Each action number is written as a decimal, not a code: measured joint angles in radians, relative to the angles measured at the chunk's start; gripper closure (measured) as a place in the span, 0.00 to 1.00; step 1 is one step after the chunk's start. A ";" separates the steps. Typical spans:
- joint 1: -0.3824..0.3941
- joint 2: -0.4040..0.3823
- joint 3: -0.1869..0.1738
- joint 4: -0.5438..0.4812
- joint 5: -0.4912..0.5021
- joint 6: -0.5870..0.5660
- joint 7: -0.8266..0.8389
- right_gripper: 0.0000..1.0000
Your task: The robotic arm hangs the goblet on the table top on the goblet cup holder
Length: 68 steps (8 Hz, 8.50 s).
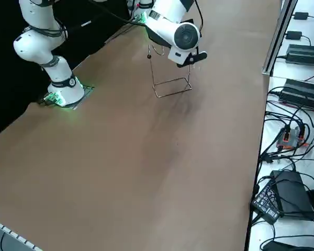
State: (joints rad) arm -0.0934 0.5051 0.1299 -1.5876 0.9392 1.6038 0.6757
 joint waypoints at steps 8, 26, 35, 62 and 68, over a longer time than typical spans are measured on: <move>0.008 -0.005 0.001 -0.041 -0.006 0.006 -0.008 0.90; 0.068 -0.018 0.003 -0.108 0.044 0.088 -0.003 0.90; 0.057 -0.017 -0.010 -0.112 0.038 0.091 -0.003 0.48; -0.027 -0.147 -0.014 0.051 -0.402 0.014 -0.108 0.00; -0.016 -0.147 -0.001 0.178 -0.919 0.053 -0.385 0.00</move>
State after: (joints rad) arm -0.1098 0.3580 0.1293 -1.4099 0.0199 1.6569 0.2911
